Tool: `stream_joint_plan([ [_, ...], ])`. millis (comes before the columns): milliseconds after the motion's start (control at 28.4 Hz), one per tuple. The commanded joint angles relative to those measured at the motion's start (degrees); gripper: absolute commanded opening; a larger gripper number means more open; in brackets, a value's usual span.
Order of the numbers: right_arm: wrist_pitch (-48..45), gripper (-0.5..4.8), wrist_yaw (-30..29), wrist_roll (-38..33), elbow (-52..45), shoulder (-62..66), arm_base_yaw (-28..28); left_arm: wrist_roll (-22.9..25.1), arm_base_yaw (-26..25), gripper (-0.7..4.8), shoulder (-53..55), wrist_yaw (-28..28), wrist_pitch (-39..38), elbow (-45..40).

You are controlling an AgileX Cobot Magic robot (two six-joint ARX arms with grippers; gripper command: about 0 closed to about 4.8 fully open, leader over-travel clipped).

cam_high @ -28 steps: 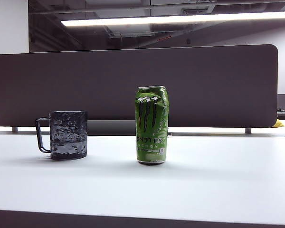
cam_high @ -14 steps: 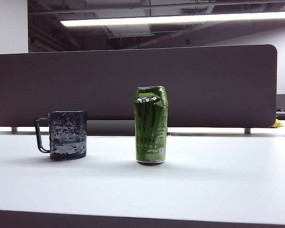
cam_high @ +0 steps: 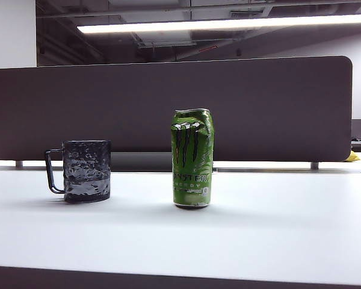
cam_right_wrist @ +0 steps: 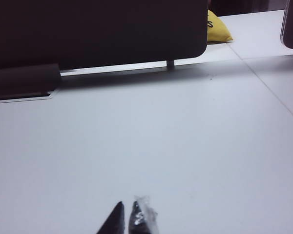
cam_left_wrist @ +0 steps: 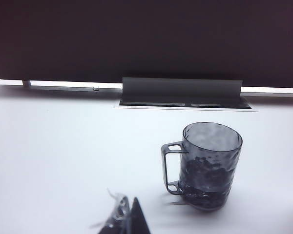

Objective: Pick up the metal can, pour some water into the cup, then place the can back on the table.

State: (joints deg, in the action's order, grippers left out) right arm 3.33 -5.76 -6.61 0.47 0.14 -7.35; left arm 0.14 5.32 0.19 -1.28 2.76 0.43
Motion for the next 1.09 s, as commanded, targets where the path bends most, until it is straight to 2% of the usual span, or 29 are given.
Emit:
stream_joint_plan([
  [35, -1.2, 0.23, 3.7, -0.2, -0.1, 0.0, 0.0, -0.2, -0.1, -0.05, 0.0, 0.0, 0.7, 0.1],
  [246, -2.9, 0.23, 4.1, -1.1, -0.1, 0.0, 0.2, -0.2, -0.1, -0.05, 0.0, 0.0, 0.7, 0.1],
  [493, -3.6, 0.23, 4.3, -1.0, -0.1, 0.0, 4.3, -0.2, -0.1, -0.05, 0.0, 0.0, 0.7, 0.1],
  [1091, -3.3, 0.23, 4.3, -1.1, -0.1, 0.0, 4.2, -0.2, -0.1, -0.05, 0.0, 0.0, 0.7, 0.1],
])
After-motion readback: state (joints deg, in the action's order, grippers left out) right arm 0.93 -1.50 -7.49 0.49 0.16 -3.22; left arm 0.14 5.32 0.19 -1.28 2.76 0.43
